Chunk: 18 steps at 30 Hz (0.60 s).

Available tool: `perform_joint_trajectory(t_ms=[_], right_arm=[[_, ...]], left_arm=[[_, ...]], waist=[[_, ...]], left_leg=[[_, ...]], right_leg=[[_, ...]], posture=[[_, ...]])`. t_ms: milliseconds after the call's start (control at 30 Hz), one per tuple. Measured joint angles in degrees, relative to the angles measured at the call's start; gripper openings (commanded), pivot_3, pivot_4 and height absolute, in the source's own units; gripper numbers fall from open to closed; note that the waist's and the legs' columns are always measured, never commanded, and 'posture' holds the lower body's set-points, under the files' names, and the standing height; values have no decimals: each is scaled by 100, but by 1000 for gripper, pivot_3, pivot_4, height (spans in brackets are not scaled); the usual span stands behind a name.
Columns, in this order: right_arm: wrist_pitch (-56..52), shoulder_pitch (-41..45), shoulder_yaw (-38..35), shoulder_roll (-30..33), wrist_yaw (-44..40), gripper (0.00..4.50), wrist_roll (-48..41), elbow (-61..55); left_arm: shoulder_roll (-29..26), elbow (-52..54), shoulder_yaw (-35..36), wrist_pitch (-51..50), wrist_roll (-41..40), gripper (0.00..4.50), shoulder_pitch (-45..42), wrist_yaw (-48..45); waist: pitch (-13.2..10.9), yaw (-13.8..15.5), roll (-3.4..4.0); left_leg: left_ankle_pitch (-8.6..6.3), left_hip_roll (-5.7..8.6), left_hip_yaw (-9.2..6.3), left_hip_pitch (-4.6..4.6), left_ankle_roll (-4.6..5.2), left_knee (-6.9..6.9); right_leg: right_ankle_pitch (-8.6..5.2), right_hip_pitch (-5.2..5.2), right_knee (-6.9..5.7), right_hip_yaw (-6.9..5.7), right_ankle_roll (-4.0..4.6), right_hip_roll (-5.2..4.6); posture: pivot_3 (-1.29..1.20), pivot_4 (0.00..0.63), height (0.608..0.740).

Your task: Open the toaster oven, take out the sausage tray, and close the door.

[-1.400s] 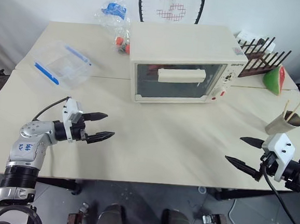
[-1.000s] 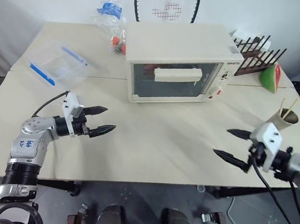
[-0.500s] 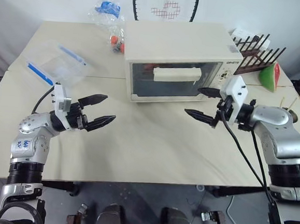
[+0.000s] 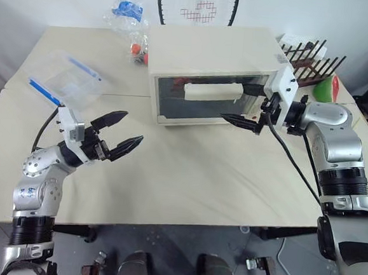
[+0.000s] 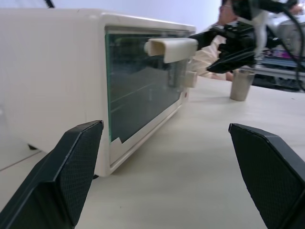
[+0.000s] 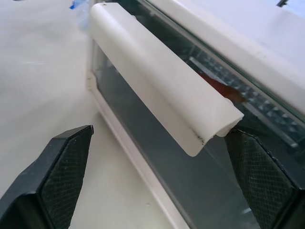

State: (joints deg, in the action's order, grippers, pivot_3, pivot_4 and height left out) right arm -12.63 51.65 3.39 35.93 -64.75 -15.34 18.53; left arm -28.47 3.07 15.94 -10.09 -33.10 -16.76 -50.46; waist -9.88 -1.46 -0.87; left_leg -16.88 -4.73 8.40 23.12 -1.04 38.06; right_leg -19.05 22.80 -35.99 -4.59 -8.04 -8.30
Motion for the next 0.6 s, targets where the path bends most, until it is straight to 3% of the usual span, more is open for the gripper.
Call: perform_joint_trajectory(t_ms=[400,600], right_arm=[[-556,-649,13,326,-444,4474,-111,-1121],[-656,-1004,-42,324,-292,4500,-117,-1529]], left_arm=[[-152,327,151,-791,-361,4500,1,585],[-606,-286,142,-979,-529,3015,-816,-128]], waist=[[0,-36,1],[0,-47,1]], left_leg=[[-1,-1,5,-4,-2,-5],[-2,-1,10,-6,-3,-4]], right_leg=[[0,3,1,0,0,0],[0,3,2,-1,0,1]], posture=[[0,150,740],[0,150,740]])
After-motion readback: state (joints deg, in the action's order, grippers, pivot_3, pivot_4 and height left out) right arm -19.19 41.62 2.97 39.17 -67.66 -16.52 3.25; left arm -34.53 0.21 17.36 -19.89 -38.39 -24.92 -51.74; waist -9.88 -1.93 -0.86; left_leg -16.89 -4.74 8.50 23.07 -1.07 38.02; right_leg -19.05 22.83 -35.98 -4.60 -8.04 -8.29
